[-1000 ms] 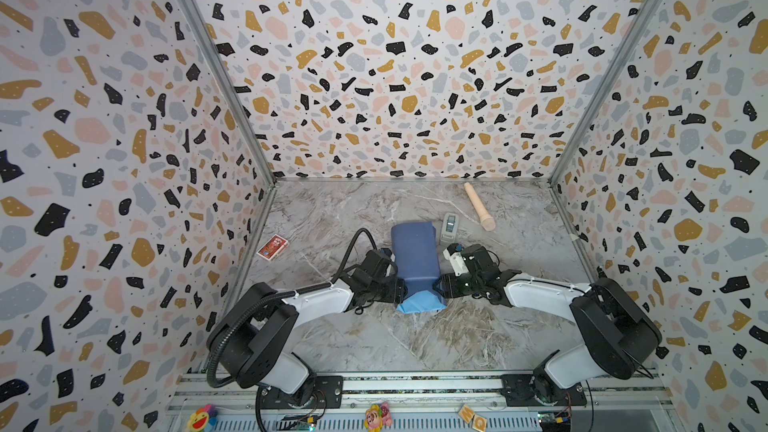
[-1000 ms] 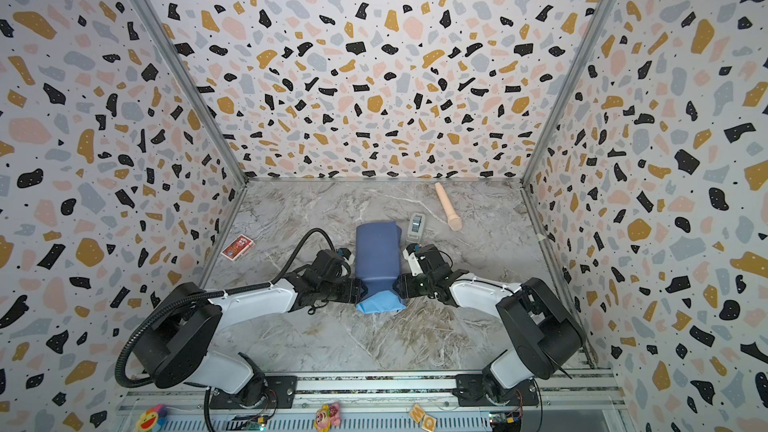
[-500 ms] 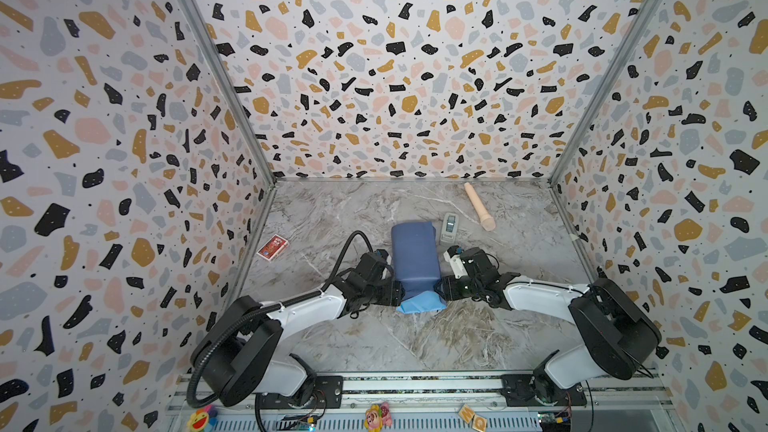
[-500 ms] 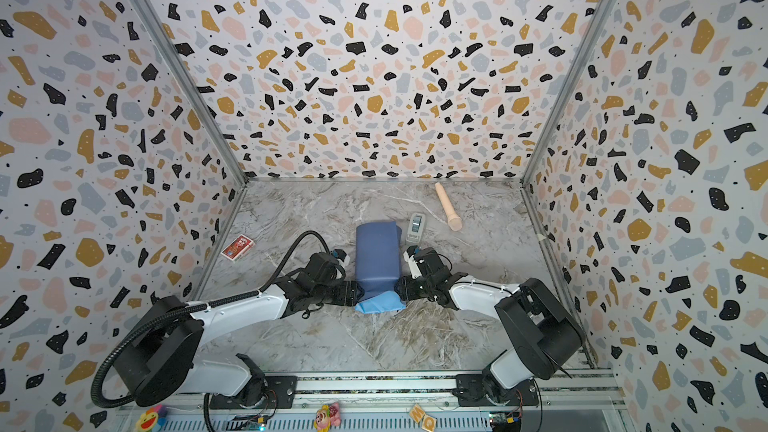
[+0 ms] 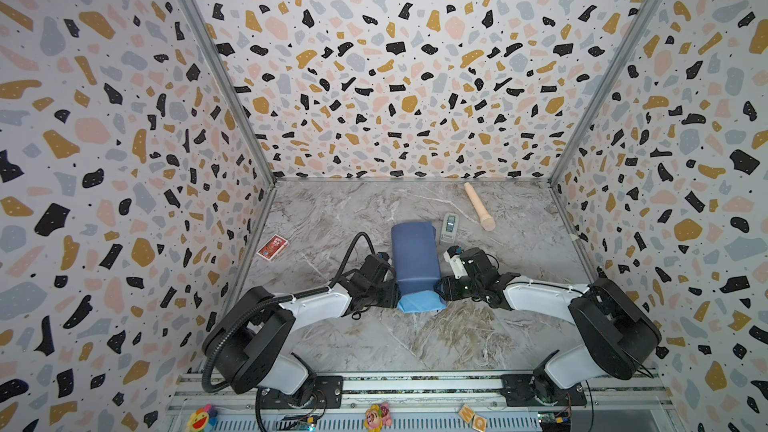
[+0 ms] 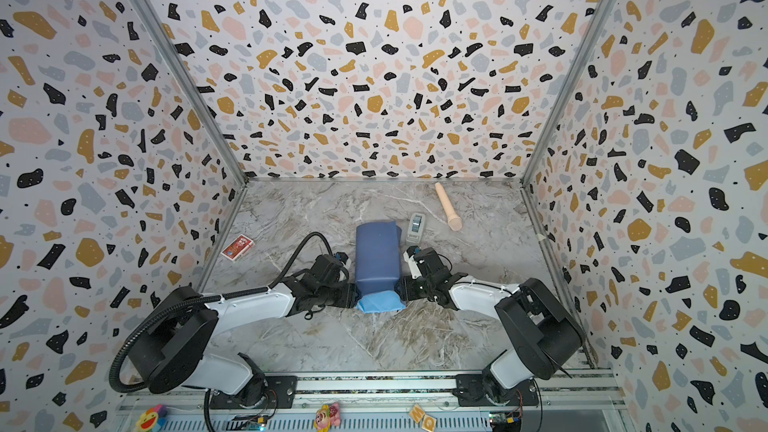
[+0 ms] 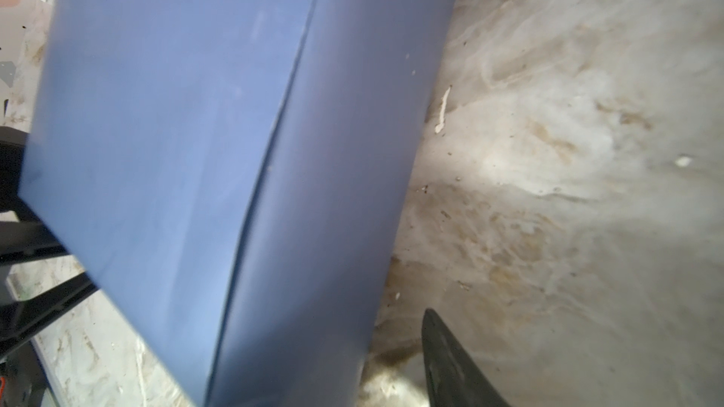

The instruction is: Wrap the gift box in paper

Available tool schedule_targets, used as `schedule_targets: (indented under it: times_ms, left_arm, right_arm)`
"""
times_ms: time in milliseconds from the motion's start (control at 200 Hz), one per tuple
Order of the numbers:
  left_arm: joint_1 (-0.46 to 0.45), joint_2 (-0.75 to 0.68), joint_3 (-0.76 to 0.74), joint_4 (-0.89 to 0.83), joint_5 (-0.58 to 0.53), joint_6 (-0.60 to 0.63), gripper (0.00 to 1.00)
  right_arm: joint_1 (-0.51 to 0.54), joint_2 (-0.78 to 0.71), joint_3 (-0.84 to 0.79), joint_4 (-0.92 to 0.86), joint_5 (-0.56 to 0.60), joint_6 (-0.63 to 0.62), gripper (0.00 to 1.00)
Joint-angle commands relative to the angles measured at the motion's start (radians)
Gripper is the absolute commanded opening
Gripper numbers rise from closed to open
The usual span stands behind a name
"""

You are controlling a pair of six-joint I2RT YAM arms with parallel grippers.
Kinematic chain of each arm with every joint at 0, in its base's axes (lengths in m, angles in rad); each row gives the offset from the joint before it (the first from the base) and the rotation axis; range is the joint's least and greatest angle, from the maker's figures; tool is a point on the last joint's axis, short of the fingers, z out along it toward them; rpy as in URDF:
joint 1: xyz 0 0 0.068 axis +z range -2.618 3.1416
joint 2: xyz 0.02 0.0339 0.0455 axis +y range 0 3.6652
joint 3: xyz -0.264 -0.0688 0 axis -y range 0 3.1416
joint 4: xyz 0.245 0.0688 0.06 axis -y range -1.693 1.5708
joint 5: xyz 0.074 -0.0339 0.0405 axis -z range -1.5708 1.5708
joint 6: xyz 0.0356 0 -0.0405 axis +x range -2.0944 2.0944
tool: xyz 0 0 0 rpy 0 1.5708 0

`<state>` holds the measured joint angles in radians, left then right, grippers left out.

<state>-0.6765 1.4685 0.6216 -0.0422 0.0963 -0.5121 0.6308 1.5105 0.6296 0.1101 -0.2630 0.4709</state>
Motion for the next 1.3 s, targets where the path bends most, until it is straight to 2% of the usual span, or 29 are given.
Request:
schedule_targets:
  times_ms: [0,90,220,471,706,916,1151,1297]
  left_arm:
    - [-0.016,0.009,0.017,0.006,-0.012,-0.005,0.59]
    - [-0.027,-0.004,0.009,0.001,0.003,-0.021,0.57]
    - [-0.029,-0.032,-0.041,0.068,0.125,-0.076,0.57]
    - [-0.029,-0.056,-0.073,0.165,0.242,-0.125,0.57]
    - [-0.029,-0.061,-0.103,0.206,0.339,-0.202,0.48]
    - [-0.029,-0.044,-0.087,0.156,0.326,-0.209,0.34]
    - [-0.030,-0.048,-0.046,0.007,0.185,-0.181,0.24]
    - [-0.032,-0.022,-0.036,-0.012,0.155,-0.189,0.19]
  right_arm:
    - [0.005,-0.013,0.002,-0.003,0.018,0.006,0.54]
    - [0.005,-0.016,0.004,-0.007,0.018,0.006,0.53]
    - [0.004,-0.011,0.001,-0.008,0.017,0.005,0.53]
    - [0.005,-0.001,-0.001,0.003,0.007,0.008,0.53]
    - [0.004,-0.010,-0.012,0.008,0.005,0.015,0.53]
    - [0.005,-0.015,-0.022,0.014,-0.001,0.023,0.53]
    - [0.004,-0.032,-0.021,0.006,0.005,0.020,0.53]
    - [0.004,-0.037,-0.021,0.002,0.004,0.020,0.53]
